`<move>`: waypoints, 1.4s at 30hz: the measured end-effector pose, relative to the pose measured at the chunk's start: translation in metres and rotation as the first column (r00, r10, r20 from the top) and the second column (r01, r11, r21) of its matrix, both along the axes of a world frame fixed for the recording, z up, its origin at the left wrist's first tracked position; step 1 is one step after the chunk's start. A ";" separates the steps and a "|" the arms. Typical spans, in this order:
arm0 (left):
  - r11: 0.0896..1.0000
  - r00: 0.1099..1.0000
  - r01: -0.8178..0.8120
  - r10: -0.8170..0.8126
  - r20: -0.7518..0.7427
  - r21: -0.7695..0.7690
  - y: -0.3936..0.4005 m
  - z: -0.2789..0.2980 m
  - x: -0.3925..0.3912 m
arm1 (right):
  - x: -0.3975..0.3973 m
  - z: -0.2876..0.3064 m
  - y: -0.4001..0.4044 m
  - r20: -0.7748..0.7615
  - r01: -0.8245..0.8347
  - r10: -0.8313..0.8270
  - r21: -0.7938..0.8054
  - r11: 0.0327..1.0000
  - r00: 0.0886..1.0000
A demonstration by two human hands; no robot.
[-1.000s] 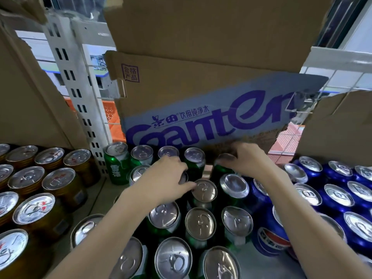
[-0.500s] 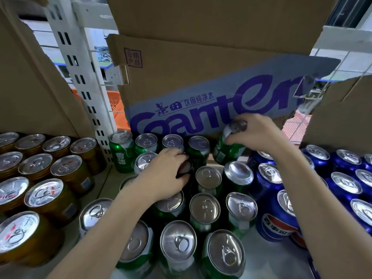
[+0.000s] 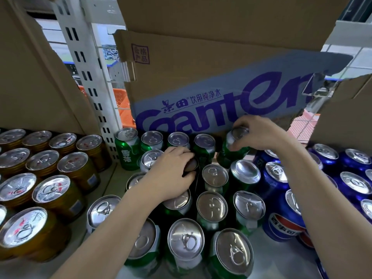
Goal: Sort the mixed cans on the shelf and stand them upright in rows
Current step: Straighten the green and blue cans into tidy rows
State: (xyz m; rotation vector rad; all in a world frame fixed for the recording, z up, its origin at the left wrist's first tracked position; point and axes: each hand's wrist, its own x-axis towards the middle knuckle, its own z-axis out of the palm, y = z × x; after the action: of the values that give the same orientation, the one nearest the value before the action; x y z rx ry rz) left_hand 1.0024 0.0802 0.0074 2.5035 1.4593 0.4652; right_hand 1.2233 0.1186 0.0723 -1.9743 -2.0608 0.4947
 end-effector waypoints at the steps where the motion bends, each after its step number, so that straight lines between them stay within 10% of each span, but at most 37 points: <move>1: 1.000 1.000 -0.001 0.001 0.012 -0.003 0.000 0.000 0.000 | -0.002 -0.004 0.003 0.024 0.020 -0.020 0.001 1.000 1.000; 20: 1.000 0.998 0.018 -0.019 0.055 0.025 0.001 -0.002 -0.001 | -0.027 -0.035 0.008 0.076 0.199 -0.194 -0.063 0.978 0.978; 31: 0.999 1.000 -0.004 0.003 0.005 0.041 -0.006 0.016 -0.040 | -0.076 -0.030 -0.034 0.098 -0.044 0.017 0.289 0.956 0.995; 42: 0.988 0.973 -0.077 0.045 -0.226 -0.134 0.022 0.025 -0.067 | -0.118 -0.043 -0.039 0.170 -0.117 0.128 -0.073 0.990 0.977</move>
State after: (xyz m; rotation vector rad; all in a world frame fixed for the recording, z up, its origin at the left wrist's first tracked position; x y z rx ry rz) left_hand 0.9350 0.1017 0.0324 2.4661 1.5906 0.0868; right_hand 1.1057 0.0795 0.0298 -1.9979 -2.3118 0.4286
